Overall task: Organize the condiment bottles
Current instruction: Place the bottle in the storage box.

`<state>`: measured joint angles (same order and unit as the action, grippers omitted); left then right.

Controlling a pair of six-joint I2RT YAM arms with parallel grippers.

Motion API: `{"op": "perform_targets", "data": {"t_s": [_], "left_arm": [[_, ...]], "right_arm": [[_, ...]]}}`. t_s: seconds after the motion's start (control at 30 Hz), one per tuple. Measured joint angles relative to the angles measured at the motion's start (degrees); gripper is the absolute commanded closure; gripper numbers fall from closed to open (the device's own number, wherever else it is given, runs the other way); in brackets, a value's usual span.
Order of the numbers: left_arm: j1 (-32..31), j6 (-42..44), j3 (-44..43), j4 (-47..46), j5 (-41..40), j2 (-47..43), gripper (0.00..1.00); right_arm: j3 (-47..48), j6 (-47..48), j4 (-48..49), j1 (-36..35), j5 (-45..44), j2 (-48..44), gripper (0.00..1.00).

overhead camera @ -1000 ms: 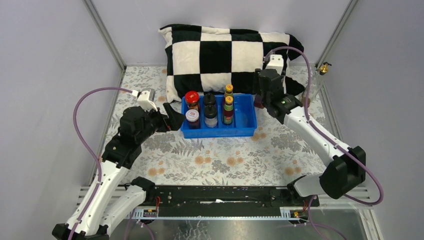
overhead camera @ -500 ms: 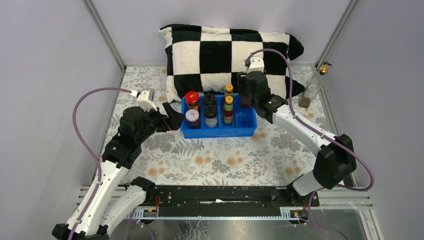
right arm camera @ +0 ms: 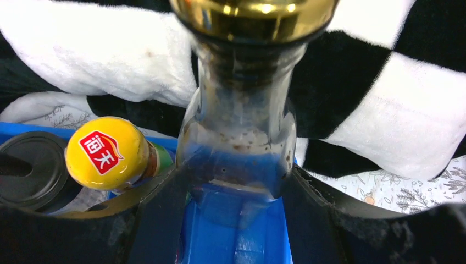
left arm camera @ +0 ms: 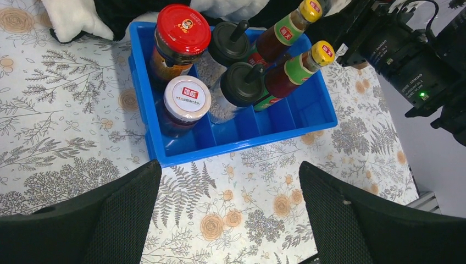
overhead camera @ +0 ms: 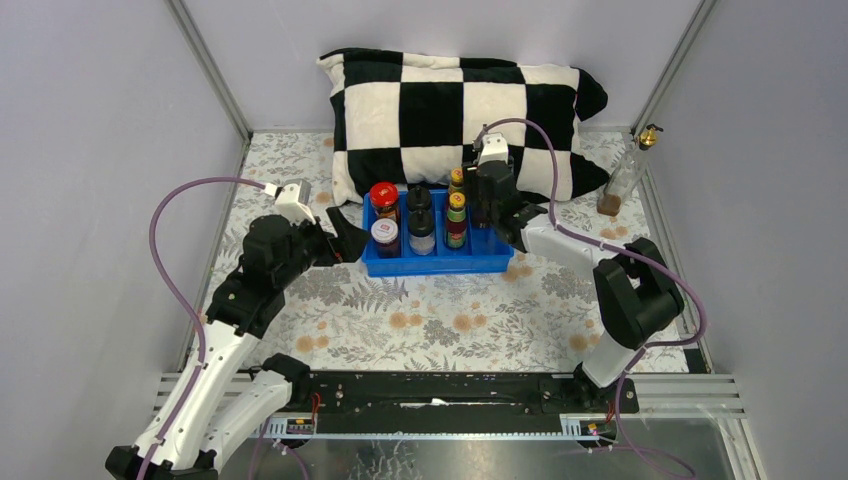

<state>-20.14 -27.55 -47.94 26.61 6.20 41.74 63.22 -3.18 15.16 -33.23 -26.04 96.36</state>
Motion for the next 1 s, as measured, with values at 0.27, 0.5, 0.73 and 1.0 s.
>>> {"op": "perform_targets", "data": {"t_s": [0.27,0.5,0.73,1.0], "left_arm": [[0.02,-0.02,0.2,-0.02,-0.11,0.0,0.01],[0.02,-0.17,0.2,0.0,-0.09,0.02,0.01],[0.0,-0.28,0.2,0.0,-0.07,0.22,0.01],[0.02,-0.46,0.2,0.02,-0.07,0.2,0.01]], "right_arm": [[-2.58,1.03,7.06,0.0,-0.15,0.46,0.72],[-6.29,1.01,12.7,-0.11,-1.55,-0.33,0.56],[-8.87,0.57,12.13,-0.09,-2.03,-2.75,0.28],[-9.31,0.13,11.98,-0.09,-1.77,-3.82,0.11]]}}
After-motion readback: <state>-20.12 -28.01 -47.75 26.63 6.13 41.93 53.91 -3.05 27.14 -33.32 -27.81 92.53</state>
